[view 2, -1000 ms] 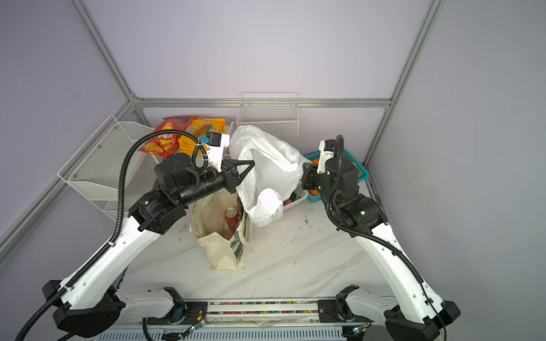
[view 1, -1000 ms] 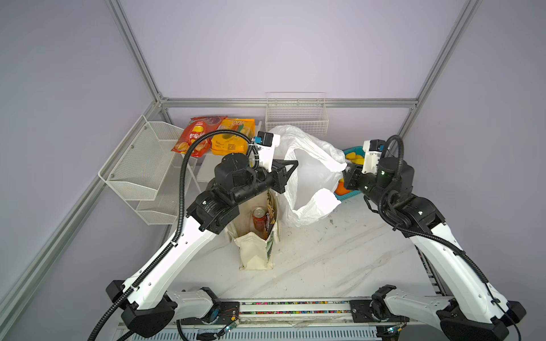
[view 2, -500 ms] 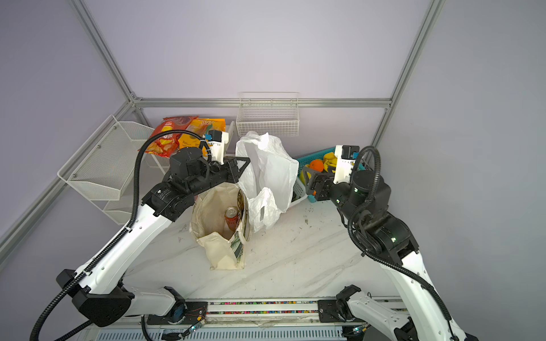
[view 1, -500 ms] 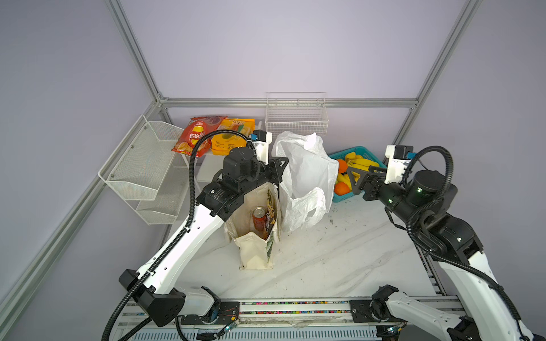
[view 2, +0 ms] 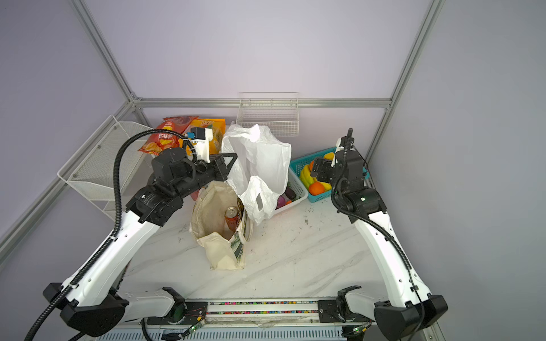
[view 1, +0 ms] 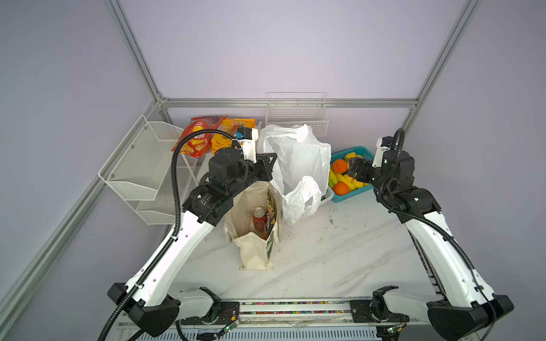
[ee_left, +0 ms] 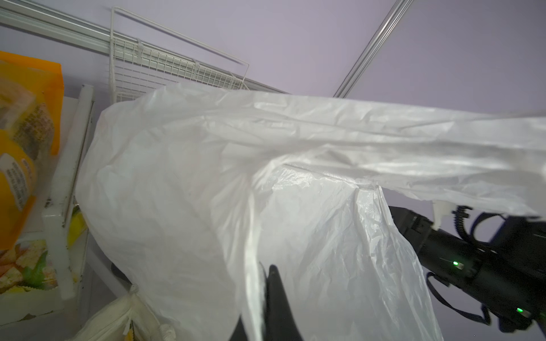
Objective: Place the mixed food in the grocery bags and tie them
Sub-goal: 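Hold the plastic bag up with left gripper while right moves to the teal fruit basket, then grasp the orange fruit in the teal basket with the right gripper and lift it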
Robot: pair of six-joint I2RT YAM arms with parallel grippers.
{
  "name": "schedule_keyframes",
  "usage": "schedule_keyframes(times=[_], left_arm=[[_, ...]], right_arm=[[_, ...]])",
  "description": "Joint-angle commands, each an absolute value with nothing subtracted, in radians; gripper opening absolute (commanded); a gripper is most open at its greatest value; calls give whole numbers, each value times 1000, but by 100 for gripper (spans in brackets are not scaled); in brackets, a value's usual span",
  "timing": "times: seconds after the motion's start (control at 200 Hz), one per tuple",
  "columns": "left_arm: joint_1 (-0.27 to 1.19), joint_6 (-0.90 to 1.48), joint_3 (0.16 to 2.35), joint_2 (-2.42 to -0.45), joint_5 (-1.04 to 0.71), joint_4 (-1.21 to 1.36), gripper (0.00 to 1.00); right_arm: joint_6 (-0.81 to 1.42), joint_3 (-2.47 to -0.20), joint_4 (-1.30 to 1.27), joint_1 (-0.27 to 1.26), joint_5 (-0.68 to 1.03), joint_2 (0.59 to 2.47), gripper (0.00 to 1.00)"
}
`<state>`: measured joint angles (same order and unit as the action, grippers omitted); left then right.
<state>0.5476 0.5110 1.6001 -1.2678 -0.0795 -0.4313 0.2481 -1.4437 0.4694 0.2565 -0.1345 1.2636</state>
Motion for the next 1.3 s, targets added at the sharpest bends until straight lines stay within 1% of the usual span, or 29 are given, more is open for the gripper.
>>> schedule_keyframes(times=[0.0,0.175,0.31,0.485,0.605,0.905,1.295], left_arm=[[543,489,1541,-1237,-101,-377,0],[543,495,1535,-1253,-154,-369,0],[543,498,1523,-1255,-174,-349,0],[543,499,1509,-1256,-184,-329,0],[543,498,1508,-1263,-196,-322,0],[544,489,1505,-1267,-202,-318,0],[543,488,1494,-1266,-221,-318,0]], right_arm=[[252,-1427,358,212,-35,1351,92],[242,-1481,270,189,-44,1582,93],[226,-1577,255,187,-99,1745,93],[182,-1702,258,186,-202,1907,92],[145,-1783,268,184,-243,2003,92],[103,-1913,269,169,-220,2163,89],[90,-1982,289,168,-174,2261,83]])
